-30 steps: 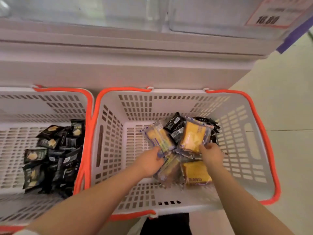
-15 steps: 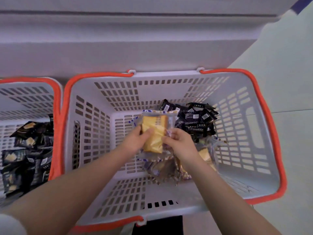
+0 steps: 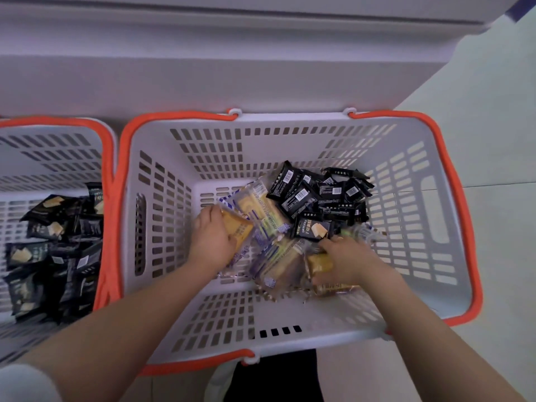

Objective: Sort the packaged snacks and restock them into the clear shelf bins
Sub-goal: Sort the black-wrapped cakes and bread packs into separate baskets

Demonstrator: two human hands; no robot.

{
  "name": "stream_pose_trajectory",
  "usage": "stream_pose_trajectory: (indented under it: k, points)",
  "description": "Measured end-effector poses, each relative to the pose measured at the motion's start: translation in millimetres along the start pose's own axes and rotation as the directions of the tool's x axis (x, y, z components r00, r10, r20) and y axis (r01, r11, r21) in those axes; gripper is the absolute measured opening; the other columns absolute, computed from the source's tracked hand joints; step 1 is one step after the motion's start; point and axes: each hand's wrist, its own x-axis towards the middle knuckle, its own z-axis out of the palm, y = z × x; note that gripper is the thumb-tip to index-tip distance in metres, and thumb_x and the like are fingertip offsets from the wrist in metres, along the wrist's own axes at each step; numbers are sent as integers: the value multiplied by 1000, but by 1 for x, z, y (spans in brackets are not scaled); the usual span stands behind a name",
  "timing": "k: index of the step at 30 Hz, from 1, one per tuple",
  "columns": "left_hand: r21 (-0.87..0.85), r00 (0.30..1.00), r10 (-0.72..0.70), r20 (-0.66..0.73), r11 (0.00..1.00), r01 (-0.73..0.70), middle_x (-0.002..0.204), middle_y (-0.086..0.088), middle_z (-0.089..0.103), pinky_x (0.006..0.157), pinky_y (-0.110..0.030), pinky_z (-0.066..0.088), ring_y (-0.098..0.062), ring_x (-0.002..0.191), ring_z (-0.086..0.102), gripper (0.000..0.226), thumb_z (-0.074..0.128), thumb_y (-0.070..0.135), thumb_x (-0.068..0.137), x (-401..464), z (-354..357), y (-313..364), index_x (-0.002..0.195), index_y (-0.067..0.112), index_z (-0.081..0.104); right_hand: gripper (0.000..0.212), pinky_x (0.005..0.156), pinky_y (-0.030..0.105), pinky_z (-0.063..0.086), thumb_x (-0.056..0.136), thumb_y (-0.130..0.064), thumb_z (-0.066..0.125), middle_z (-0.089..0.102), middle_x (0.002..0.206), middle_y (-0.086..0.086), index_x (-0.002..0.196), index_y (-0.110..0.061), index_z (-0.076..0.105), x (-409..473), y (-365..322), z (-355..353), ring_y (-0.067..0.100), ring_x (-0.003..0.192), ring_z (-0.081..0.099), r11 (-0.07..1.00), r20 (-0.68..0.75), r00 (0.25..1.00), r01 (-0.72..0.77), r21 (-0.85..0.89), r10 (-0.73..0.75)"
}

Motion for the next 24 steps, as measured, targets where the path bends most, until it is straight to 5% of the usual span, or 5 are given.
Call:
stream_pose_trajectory:
  k: [6,13,16,20,24]
  points:
    - [-121,979,198,-40,972,-201,150,-5,17,114,-35,17,-23,137,16,67,59,30,87,-29,2,14,143,11,27,28,56,25,36,86,-30,65,48,65,-11,66,-28,46,-1,-2,-22,7,60,44,934,-144,986,127,335,-82]
    - [-351,939,276,205,916,-193,87,16,59,61,-10,48,6,72,57,47,60,39,84,-30,-13,26,124,17,48,26,49,9,34,89,-25,59,49,61,-11,67,-30,48,8,-67,-41,-5,49,42,587,-398,911,380,715,-106]
    - [-224,918,191,348,968,-117,94,4,64,71,-26,53,-10,82,62,40,61,38,85,-10,-25,9,117,16,53,22,59,16,41,93,-27,53,56,68,-11,72,-27,52,20,-73,-41,-1,60,50,482,-301,953,278,831,-32]
    - [29,919,13,393,999,-27,115,-3,61,86,-34,51,-18,98,60,44,61,32,86,9,-26,-3,126,19,49,5,74,26,43,93,-21,53,58,91,-4,90,-19,55,39,-39,-33,11,82,54,657,-359,909,141,740,210]
    - [154,929,365,61,916,-370,136,-1,43,107,-37,33,-21,124,39,46,51,17,89,17,-4,21,134,19,43,31,97,33,39,89,-16,60,49,125,12,118,-7,54,55,9,-29,27,114,49,836,-470,826,-5,549,313]
